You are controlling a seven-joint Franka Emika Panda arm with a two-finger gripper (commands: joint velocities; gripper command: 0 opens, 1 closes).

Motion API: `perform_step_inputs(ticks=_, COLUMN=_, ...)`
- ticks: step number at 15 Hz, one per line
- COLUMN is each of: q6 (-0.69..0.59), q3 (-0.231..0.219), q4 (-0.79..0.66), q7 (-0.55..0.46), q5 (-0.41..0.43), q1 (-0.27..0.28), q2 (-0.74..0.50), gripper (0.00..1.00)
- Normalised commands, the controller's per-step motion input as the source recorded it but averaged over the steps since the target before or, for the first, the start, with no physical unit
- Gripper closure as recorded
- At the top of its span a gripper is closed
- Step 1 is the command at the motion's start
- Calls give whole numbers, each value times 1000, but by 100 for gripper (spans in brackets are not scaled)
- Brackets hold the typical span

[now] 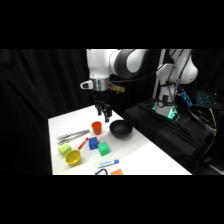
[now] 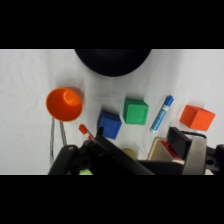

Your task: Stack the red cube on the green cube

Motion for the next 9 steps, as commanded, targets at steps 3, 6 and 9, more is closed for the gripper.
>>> perform_step_inputs(ticks=3, q6=-8, q3=33, q4=8, q7=142, q5=-67, q1=4, q2=-9, gripper=0)
perform_step_inputs(ticks=6, q6=-32, q3=44, q4=77, q7=236, q5=-87, q1=41, q2=18, gripper=0)
perform_step_inputs(ticks=9, q6=-45, q3=45, q4=194, q7=323, q5=-153, q1=78, q2=114, gripper=0)
